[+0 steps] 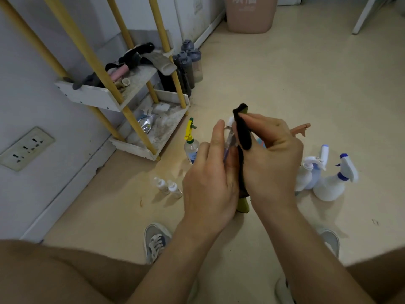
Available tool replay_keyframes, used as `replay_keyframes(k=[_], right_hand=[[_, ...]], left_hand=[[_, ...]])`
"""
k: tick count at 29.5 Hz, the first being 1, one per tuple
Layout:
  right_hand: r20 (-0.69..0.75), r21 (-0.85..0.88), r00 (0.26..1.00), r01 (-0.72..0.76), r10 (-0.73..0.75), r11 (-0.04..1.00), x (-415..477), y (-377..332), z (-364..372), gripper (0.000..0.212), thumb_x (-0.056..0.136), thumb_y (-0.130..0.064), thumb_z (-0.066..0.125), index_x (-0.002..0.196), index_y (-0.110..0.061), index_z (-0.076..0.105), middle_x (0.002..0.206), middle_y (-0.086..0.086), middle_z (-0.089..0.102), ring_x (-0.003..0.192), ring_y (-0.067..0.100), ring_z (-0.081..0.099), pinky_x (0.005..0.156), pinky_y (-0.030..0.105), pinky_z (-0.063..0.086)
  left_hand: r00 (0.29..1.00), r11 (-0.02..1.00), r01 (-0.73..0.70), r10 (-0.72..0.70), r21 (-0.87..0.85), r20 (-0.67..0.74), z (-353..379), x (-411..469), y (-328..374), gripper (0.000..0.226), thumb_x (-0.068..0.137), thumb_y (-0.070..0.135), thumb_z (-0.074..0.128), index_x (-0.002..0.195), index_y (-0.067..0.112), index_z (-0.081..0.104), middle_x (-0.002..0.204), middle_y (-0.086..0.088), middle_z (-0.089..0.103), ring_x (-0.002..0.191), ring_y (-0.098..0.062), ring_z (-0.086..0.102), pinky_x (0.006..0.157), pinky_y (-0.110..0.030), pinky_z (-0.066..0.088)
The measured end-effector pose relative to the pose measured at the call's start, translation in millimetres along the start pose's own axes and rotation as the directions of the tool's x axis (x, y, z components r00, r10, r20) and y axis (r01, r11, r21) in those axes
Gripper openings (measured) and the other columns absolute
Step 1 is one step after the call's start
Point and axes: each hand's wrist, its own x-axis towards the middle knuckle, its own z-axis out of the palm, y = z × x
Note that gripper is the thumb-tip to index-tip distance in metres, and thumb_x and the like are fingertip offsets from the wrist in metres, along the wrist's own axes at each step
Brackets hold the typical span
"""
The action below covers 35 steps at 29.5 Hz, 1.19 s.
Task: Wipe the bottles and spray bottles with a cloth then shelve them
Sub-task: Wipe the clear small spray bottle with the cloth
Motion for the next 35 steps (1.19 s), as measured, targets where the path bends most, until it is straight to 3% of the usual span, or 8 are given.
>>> replay_keyframes(k=[8, 14, 18, 22, 25, 29, 33, 35], right_hand=[[0.086, 0.273, 0.961, -0.276, 0.263, 0.922, 4, -1, -2, 0.011, 0.087, -0.003, 0.069, 0.088, -0.013, 0.076, 0.081, 0.001, 0.075, 0.074, 0.007, 0.068, 0.065, 0.015, 0.050], [0.096, 0.159, 0.978, -0.197, 0.184, 0.967, -13, -7, 1, 0.019, 0.090, -0.004, 0.066, 0.107, -0.006, 0.075, 0.092, 0.001, 0.077, 0.080, 0.002, 0.070, 0.068, 0.013, 0.051], [0.082, 0.178, 0.976, -0.214, 0.203, 0.960, -16, -9, 6, 0.019, 0.089, -0.003, 0.065, 0.092, -0.016, 0.078, 0.077, -0.009, 0.075, 0.071, 0.000, 0.067, 0.066, 0.014, 0.051], [-0.044, 0.220, 0.971, -0.222, 0.237, 0.950, 12, -8, 6, 0.012, 0.089, -0.010, 0.069, 0.081, -0.013, 0.077, 0.064, -0.009, 0.068, 0.061, 0.004, 0.057, 0.060, 0.018, 0.048], [0.084, 0.216, 0.978, -0.206, 0.192, 0.955, -17, -3, 9, 0.021, 0.089, 0.000, 0.065, 0.100, -0.015, 0.076, 0.081, -0.010, 0.075, 0.075, -0.001, 0.068, 0.067, 0.013, 0.051], [0.180, 0.173, 0.959, -0.250, 0.219, 0.953, -44, 15, 10, 0.023, 0.089, -0.002, 0.066, 0.101, -0.019, 0.075, 0.097, -0.002, 0.077, 0.096, 0.013, 0.072, 0.087, 0.034, 0.057], [0.206, 0.137, 0.963, -0.203, 0.173, 0.969, -38, 14, 5, 0.023, 0.087, 0.001, 0.066, 0.101, -0.015, 0.074, 0.097, -0.001, 0.077, 0.094, 0.007, 0.071, 0.082, 0.020, 0.054], [0.270, 0.162, 0.933, -0.287, 0.237, 0.944, -36, 11, -1, 0.022, 0.088, 0.002, 0.063, 0.094, -0.015, 0.075, 0.087, -0.005, 0.077, 0.085, 0.005, 0.071, 0.076, 0.019, 0.055]], left_hand=[[0.984, 0.939, 0.156, -0.122, -0.306, 0.128, -1, 9, -5, 0.050, 0.100, 0.042, 0.037, 0.150, 0.039, 0.030, 0.112, 0.032, 0.046, 0.108, 0.015, 0.047, 0.097, -0.023, 0.042], [0.999, 0.980, 0.033, -0.031, -0.198, 0.012, -2, 11, -7, 0.057, 0.099, 0.022, 0.049, 0.152, 0.030, 0.031, 0.106, 0.005, 0.049, 0.094, -0.004, 0.052, 0.083, -0.010, 0.041], [0.998, 0.989, -0.045, 0.038, -0.144, -0.046, -5, 16, -14, 0.061, 0.092, 0.015, 0.050, 0.150, 0.024, 0.034, 0.100, 0.003, 0.042, 0.091, -0.014, 0.051, 0.085, -0.020, 0.045], [0.998, 0.966, 0.037, -0.022, -0.257, 0.060, 5, 2, -8, 0.054, 0.099, 0.028, 0.047, 0.152, 0.025, 0.034, 0.111, 0.017, 0.048, 0.105, 0.006, 0.049, 0.093, -0.009, 0.037], [0.967, 0.780, 0.252, -0.218, -0.572, 0.130, 1, 18, -5, 0.052, 0.098, 0.041, 0.042, 0.149, 0.028, 0.039, 0.133, 0.016, 0.055, 0.124, -0.002, 0.051, 0.109, -0.035, 0.042], [0.907, 0.551, 0.381, -0.377, -0.742, 0.187, -13, 39, -12, 0.037, 0.096, 0.042, 0.046, 0.129, 0.030, 0.059, 0.135, -0.006, 0.059, 0.129, -0.023, 0.052, 0.112, -0.047, 0.038], [0.835, 0.297, 0.455, -0.469, -0.840, 0.287, -13, 37, -13, 0.027, 0.101, 0.032, 0.048, 0.106, 0.013, 0.066, 0.089, -0.004, 0.066, 0.083, -0.015, 0.062, 0.083, -0.034, 0.048], [0.821, 0.138, 0.463, -0.439, -0.875, 0.365, -17, 40, -16, 0.033, 0.100, 0.031, 0.046, 0.113, 0.006, 0.062, 0.086, -0.005, 0.061, 0.076, -0.013, 0.055, 0.073, -0.029, 0.044]])
